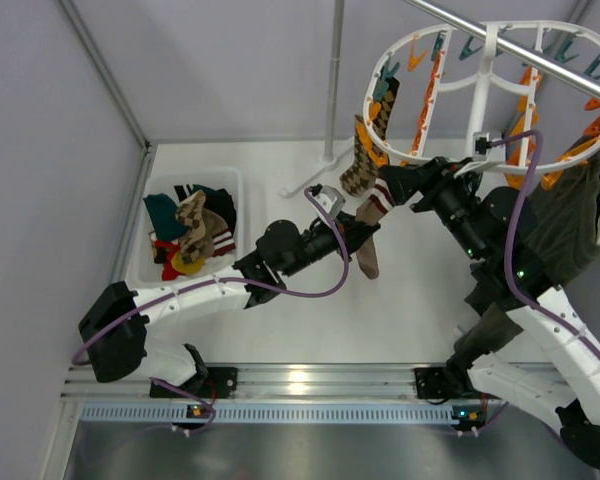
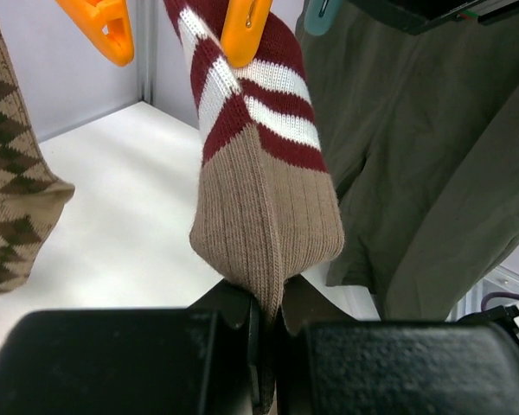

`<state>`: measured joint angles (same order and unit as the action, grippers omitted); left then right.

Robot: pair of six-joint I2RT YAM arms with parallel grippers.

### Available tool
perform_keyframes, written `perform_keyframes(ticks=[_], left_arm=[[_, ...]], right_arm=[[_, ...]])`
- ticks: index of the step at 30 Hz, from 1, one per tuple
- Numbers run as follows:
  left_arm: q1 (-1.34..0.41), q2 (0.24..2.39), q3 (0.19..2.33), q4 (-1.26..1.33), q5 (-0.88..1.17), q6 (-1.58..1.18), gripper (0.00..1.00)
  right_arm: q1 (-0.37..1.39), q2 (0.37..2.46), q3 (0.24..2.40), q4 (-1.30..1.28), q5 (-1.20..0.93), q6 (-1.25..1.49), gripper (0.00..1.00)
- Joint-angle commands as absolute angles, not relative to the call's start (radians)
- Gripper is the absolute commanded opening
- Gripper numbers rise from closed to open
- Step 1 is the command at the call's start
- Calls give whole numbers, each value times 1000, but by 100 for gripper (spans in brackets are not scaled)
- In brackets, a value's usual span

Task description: Remove the socks clipped to the hanger

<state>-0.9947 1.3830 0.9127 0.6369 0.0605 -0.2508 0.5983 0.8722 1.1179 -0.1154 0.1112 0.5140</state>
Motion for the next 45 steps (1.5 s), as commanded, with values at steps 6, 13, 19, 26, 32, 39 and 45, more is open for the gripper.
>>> perform_keyframes(ticks=[6,13,19,26,32,39,45], left_arm=[[-996,1348,940,661,95,-285,0],[-996,1347,957,637,87,-290,0],[-994,1354,963,637,91,-298,0],[-996,1359,965,637,91,-301,0],[-996,1361,966,635,97,-302,0],[-996,1355,969,637,130,-310,0],[-996,1348,969,637,175,-318,0]], right_arm=[[609,882,1120,-106,149,445,66],[609,825,1094,-129,170,442,68],[609,825,1098,-143,140,446,69],[609,801,1094,-158,147,437,71],[609,781,1075,-141,114,439,72],[609,871,1089,-81,74,433,72],[607,914,1083,18,87,405,68]])
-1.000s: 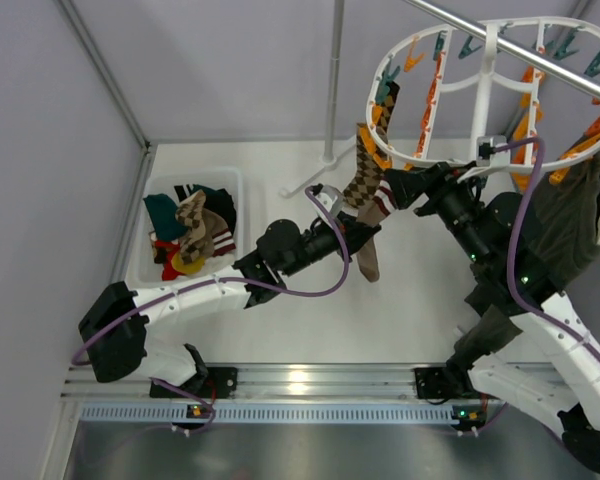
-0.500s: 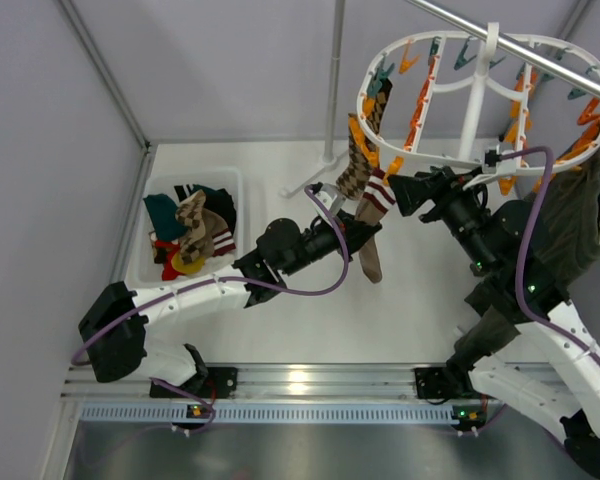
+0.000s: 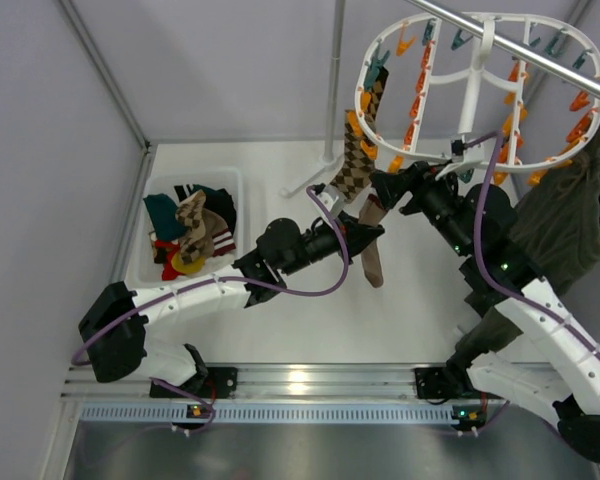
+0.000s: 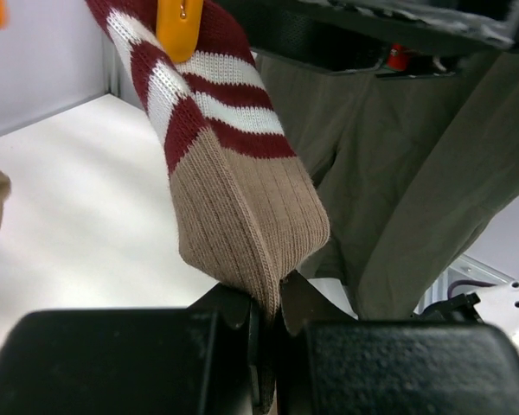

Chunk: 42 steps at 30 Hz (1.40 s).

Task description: Remove the socks clipped to the hanger

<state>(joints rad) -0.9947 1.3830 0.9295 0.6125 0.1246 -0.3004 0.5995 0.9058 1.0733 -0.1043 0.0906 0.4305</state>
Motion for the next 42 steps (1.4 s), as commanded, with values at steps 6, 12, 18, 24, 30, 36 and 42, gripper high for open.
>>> perform_keyframes(ticks=[6,12,18,24,30,36,42], left_arm=[[-996,1344,973,637,216,-328,0],[-994,1339,973,637,239,-331,0],[-994,1330,959,635,224,-331,0],[-971,1304,919,592,138,-337,0],[-931,1223,836,461,-132,-359,0],[-774,1105,851,44,-376,-434,0],[-533,1066,978,-348,-468,-474,0]], right_arm=[[604,948,1071,106,103,405,64],[604,969,1075,144,110,399,58],[606,969,1078,150,107,390,28],[604,963,1078,147,123,390,14],[604,963,1074,144,115,393,43],[604,954,1077,124,97,396,76],[603,922,1051,97,63,417,100]])
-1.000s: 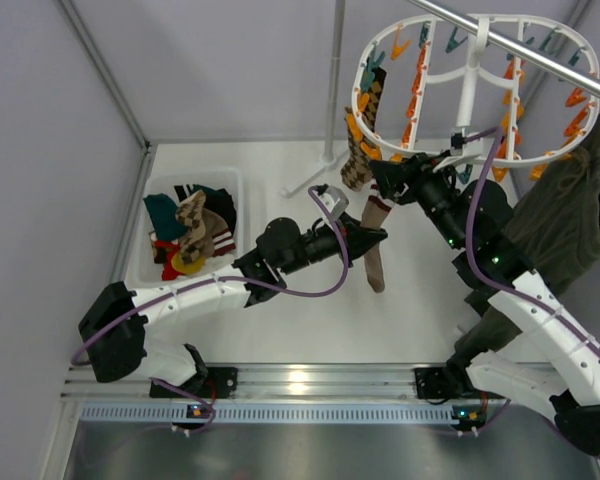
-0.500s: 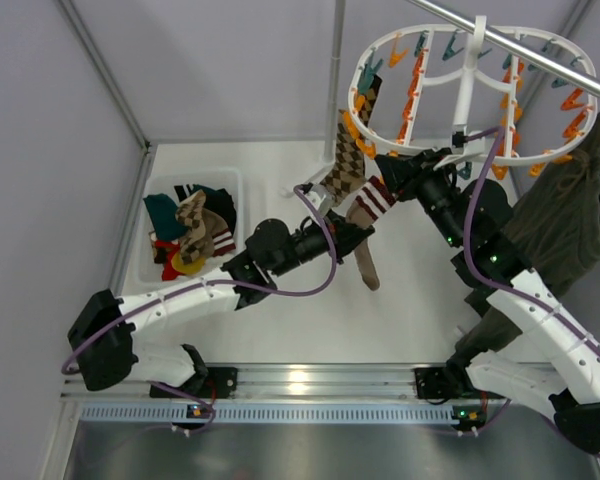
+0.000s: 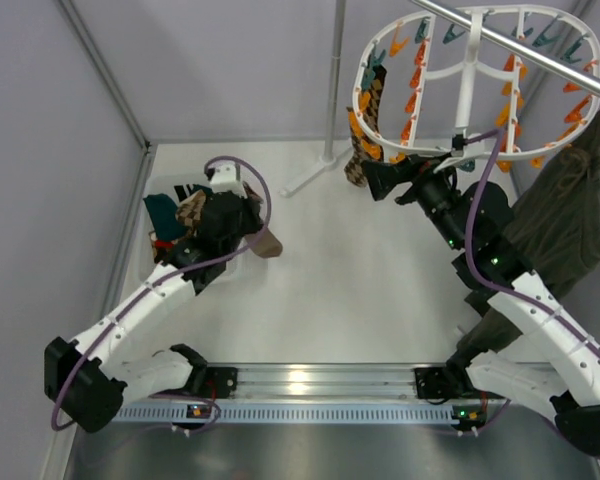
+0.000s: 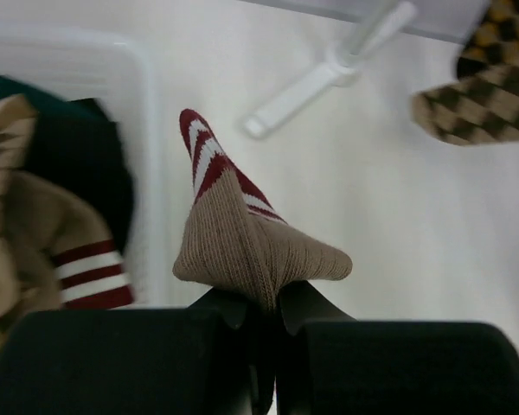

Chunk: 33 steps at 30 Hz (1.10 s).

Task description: Remove the socks clipped to the hanger

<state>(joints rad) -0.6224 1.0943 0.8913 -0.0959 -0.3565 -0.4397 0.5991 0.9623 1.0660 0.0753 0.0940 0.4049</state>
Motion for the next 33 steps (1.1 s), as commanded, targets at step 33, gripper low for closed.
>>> perform_keyframes(ticks=[33], left_arm=[[-54,1821,1516,-816,-304,-241,37]], right_arm=[[603,607,914,-135,-6,411,99]])
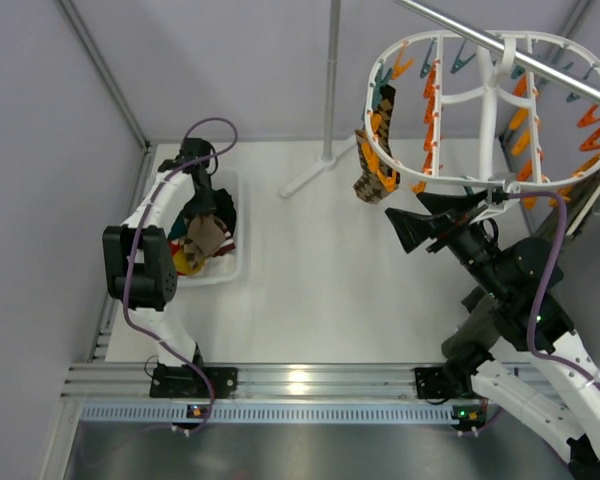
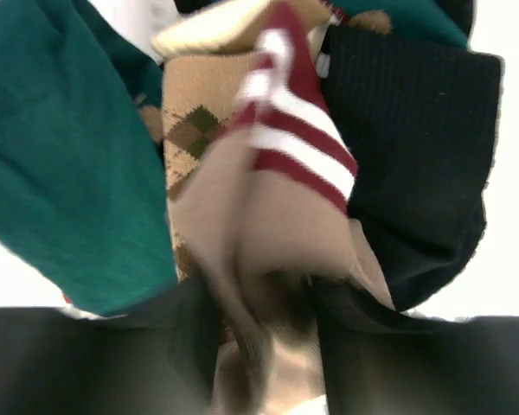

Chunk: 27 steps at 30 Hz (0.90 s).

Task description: Remove the socks clipped to the hanger

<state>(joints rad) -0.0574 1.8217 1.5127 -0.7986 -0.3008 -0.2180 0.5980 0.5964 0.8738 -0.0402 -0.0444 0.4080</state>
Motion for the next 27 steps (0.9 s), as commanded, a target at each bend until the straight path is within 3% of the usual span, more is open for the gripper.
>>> perform_keyframes(ticks=[1,4,6,7,14,22,27], left_arm=[[-54,1825,1517,-818,-314,-244,51],[-54,1827,1517,-816,-344,-247,78],[-54,1818,1517,-816,-347,-248,84],[-54,1815,1520,-819,-345,-252,97],[-55,1686,1525,-813,-261,-288,98],[-58,1539,1505,-801,-301,-316,98],[-60,1448,1503,-798,-218,-307,98]], right_arm=[[603,600,914,-140,-6,416,99],[604,588,910,-152,60,426,100],[603,588,913,-166,77,425,100],[604,589,916,-170,80,425,99],[603,620,963,-167,-29,345,99],[603,623,1026,-204,-17,242,99],[603,623,1090,-291,-46,157,100]])
